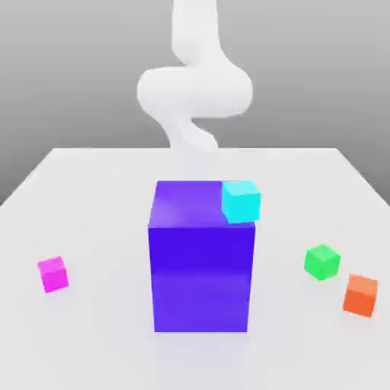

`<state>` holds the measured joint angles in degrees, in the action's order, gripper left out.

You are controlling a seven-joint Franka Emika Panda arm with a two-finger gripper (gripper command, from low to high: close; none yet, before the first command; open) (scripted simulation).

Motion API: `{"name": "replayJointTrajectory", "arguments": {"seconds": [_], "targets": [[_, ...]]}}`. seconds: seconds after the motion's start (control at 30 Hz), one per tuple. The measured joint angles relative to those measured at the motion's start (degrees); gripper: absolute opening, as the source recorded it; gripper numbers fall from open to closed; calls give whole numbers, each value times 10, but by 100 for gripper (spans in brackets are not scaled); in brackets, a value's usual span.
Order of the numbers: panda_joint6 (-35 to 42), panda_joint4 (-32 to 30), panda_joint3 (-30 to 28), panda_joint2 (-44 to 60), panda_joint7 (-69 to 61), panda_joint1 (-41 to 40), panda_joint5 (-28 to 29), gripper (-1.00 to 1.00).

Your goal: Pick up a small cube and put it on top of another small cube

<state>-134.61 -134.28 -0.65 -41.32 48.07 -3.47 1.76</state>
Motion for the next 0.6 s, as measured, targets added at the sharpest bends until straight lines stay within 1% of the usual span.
{"name": "replayJointTrajectory", "arguments": {"seconds": [0.17,0.37,0.5,0.6], "targets": [[-57,-51,-21,92,43,-70,32,0],[-124,-110,-62,199,85,-144,60,0],[-169,-150,-97,270,104,-187,66,0],[-204,-180,-127,324,110,-214,58,0]]}}
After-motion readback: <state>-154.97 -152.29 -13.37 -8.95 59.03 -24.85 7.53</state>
